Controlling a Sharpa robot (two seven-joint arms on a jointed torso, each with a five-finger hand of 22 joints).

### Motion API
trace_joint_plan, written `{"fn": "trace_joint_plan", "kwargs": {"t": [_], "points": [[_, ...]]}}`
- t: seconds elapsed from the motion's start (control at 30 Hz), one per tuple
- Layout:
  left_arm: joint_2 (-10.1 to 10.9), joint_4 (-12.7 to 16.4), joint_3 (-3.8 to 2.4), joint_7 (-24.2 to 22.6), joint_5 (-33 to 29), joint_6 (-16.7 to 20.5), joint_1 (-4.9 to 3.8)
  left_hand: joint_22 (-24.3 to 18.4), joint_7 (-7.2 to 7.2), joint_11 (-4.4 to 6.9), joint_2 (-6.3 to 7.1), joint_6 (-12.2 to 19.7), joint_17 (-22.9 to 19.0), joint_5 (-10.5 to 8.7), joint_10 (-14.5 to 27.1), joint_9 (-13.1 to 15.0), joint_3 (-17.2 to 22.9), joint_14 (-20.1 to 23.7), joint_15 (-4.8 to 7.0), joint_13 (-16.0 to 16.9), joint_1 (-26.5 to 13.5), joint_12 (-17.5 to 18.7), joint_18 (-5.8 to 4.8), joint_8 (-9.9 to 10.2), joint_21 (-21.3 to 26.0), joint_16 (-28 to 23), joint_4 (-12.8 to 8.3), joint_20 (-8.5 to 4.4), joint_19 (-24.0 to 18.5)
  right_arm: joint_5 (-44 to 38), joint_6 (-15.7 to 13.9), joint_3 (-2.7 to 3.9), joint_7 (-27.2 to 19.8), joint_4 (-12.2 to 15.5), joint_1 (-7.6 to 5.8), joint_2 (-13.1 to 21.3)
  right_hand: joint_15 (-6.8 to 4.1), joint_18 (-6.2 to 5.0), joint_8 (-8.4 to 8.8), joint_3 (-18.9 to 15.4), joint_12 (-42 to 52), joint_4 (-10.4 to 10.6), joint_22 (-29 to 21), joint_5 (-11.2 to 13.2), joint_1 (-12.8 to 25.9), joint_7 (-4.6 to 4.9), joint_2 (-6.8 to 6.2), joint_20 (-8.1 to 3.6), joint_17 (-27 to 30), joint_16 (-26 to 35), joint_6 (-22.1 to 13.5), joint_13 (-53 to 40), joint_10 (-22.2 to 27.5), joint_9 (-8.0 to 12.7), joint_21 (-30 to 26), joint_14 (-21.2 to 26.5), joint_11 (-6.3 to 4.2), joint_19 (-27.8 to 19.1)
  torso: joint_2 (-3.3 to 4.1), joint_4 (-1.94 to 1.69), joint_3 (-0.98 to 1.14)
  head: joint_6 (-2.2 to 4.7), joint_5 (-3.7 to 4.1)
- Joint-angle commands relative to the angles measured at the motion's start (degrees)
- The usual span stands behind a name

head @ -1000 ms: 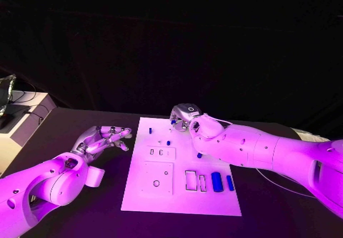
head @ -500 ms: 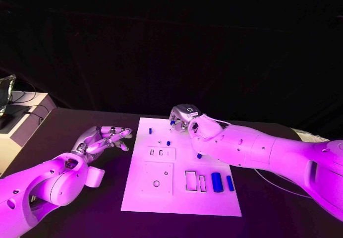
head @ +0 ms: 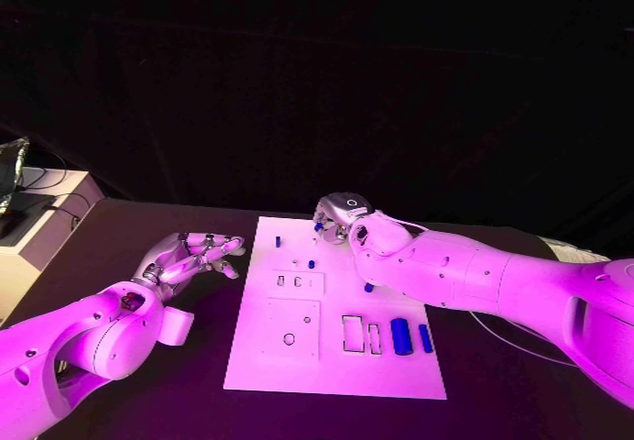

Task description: Assemble the parts on the task board

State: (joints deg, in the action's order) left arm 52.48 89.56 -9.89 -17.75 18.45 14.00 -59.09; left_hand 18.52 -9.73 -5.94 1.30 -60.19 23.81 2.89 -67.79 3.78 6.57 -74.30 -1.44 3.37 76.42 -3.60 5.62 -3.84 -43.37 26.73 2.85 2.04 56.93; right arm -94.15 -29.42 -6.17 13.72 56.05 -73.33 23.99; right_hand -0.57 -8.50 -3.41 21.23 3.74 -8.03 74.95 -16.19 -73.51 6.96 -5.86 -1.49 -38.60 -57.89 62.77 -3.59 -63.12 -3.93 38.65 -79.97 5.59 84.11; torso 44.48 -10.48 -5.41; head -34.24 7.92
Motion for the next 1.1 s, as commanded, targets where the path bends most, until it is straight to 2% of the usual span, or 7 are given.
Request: {"fn": "trace_joint_plan", "kwargs": {"t": [0.03,0.5,0.6,0.73,0.77,0.9,1.1], "points": [[-0.10,0.07,-0.05,-0.26,0.15,-0.97,-0.06,-0.05,0.18,-0.04,-0.38,0.42,-0.05,0.03,0.36,-0.05,-0.16,0.49,-0.08,0.07,-0.08,0.18,0.76,0.20,-0.37,0.36,-0.15,-0.13,-0.39,0.91,-0.31,-0.04,-1.35,-0.03,0.10,0.04,0.84,-2.21,-0.19,-2.68,-0.20,0.60,1.04,0.62,-0.70,-0.08,-0.94,0.92,1.78,1.53,-1.47,0.10,4.38,0.02,-4.55,-0.99,1.07,0.59,0.01,-0.03,-0.01,0.05,0.01],[0.17,0.14,-0.05,-0.46,0.15,-0.61,-0.05,-0.17,0.08,-0.15,-0.36,0.80,-0.08,0.03,0.70,-0.05,-0.28,0.50,-0.13,0.08,-0.03,0.18,0.78,0.19,-0.42,0.39,-0.23,-0.10,-0.40,3.42,-3.31,0.11,-0.89,8.70,-0.42,7.11,1.22,-3.38,-0.12,-10.03,-0.33,8.24,-0.71,-0.85,-5.88,-0.66,-3.61,1.66,5.17,1.17,-3.36,0.18,6.87,0.04,-11.51,-1.05,1.67,2.50,-0.04,0.28,0.09,0.25,-0.34],[0.34,0.17,-0.05,-0.59,0.15,-0.52,-0.05,-0.20,0.12,-0.13,-0.39,0.82,-0.09,0.03,0.71,-0.04,-0.30,0.51,-0.13,0.08,-0.02,0.17,0.79,0.18,-0.44,0.40,-0.26,-0.09,-0.42,6.76,-4.89,0.23,-1.95,12.23,-0.80,10.62,0.37,-2.92,-0.16,-9.73,0.00,7.62,-0.09,-1.27,-5.63,0.00,-2.69,1.17,5.17,0.90,-3.41,0.01,1.33,0.06,-10.11,-1.25,0.32,2.67,-0.03,0.47,0.21,0.48,-0.39],[0.57,0.21,-0.05,-0.73,0.15,-0.42,-0.05,-0.20,0.12,-0.13,-0.39,0.82,-0.09,0.03,0.71,-0.04,-0.30,0.51,-0.13,0.08,-0.02,0.17,0.79,0.18,-0.44,0.40,-0.26,-0.09,-0.42,11.53,-5.25,0.37,-4.03,15.84,-1.30,14.67,-2.65,-1.02,-0.48,-9.95,7.77,6.00,1.86,-1.47,-5.84,0.41,-2.75,-0.81,4.63,0.11,-1.99,-4.18,-15.51,-0.04,-4.67,-1.59,-4.58,3.00,0.01,0.83,0.32,0.78,-0.37],[0.61,0.23,-0.05,-0.75,0.15,-0.40,-0.05,-0.22,0.17,-0.11,-0.33,0.78,-0.09,0.03,0.67,-0.04,-0.35,0.51,-0.12,0.08,0.00,0.17,0.79,0.17,-0.46,0.42,-0.31,-0.09,-0.42,12.74,-4.82,0.40,-4.39,16.64,-1.44,15.77,-4.27,2.14,-0.23,-13.93,17.80,4.42,3.62,-2.73,-5.23,0.38,-0.81,-4.65,3.86,-0.44,-0.50,-16.69,-9.30,0.28,-2.36,-1.66,-4.85,2.83,0.01,0.96,0.36,0.94,-0.32],[0.81,0.38,-0.05,-0.76,0.17,-0.32,-0.05,-0.23,0.19,-0.10,-0.31,0.76,-0.08,0.03,0.66,-0.04,-0.37,0.50,-0.11,0.08,0.01,0.17,0.79,0.17,-0.47,0.42,-0.33,-0.09,-0.42,16.85,-1.76,0.45,-4.78,18.36,-1.81,19.17,-2.76,2.66,-0.81,-17.94,46.18,4.46,6.32,-3.75,-3.61,1.44,-0.46,-3.02,-0.87,-5.29,-3.79,-46.67,-0.58,-0.17,7.96,-1.87,-4.15,3.50,0.02,1.26,0.48,1.18,-0.33],[1.13,0.66,-0.04,-0.73,0.34,-0.19,-0.05,-0.26,0.25,-0.07,-0.24,0.73,-0.07,0.03,0.61,-0.04,-0.42,0.50,-0.09,0.08,0.06,0.17,0.80,0.17,-0.53,0.47,-0.42,-0.10,-0.40,19.95,2.29,0.47,-3.98,18.88,-1.99,22.20,-1.52,2.84,-0.93,-18.61,59.46,6.13,8.31,-4.59,-2.80,1.81,-1.58,-1.45,-13.84,-13.74,-4.95,-63.80,-4.75,-0.25,21.52,-1.58,-3.19,3.31,0.12,1.26,0.78,1.38,-0.20]]}}
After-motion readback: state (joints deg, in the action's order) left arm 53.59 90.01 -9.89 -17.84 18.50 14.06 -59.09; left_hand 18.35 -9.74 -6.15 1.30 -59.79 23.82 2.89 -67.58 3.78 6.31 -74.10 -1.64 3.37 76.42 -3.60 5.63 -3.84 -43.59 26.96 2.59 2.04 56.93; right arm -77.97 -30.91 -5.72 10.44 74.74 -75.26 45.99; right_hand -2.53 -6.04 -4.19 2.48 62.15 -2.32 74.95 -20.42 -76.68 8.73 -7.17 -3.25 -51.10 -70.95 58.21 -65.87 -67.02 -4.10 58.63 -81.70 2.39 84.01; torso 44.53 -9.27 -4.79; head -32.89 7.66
